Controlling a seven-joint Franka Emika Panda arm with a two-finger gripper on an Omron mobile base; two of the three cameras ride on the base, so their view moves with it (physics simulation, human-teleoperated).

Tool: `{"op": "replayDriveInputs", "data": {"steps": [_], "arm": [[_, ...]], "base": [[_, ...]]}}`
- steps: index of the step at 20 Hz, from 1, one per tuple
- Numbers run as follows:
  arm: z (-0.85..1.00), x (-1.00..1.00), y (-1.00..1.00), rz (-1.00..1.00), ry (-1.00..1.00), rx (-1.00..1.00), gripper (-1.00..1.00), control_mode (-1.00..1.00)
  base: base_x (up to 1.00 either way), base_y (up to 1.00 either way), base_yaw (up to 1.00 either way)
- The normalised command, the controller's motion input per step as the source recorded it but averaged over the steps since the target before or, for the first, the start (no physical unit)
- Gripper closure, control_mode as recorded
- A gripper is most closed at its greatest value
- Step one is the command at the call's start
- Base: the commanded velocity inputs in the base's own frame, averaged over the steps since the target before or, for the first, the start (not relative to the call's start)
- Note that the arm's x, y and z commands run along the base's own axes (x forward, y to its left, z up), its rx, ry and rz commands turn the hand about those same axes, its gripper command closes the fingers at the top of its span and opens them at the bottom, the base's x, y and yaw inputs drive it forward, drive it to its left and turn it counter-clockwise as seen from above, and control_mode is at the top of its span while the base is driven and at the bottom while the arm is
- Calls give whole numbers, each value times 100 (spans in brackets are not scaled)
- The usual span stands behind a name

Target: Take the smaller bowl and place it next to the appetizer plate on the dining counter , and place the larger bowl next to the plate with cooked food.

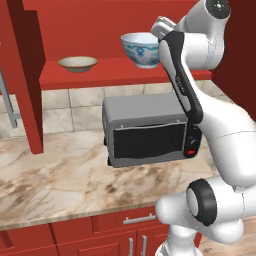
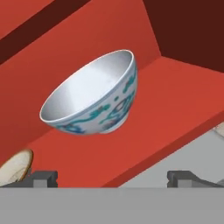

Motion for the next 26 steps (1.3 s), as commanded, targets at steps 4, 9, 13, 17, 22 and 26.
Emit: {"op": "replayDriveInputs", "data": {"steps": [4,9,13,17,22,26], "arm": [[-12,24,-1,0,17,0,-100,-100],[-12,29,0,0,10,0,-100,-100],[-13,28,0,0,0,0,-100,-100],[-28,33,-5,0,0,0,-100,-100],[-12,40,-9,0,0,0,-100,-100],[-4,50,-3,0,-1,0,-100,-100]], "base": [[0,0,0],[0,0,0],[0,0,0],[0,0,0],[0,0,0],[0,0,0]]}}
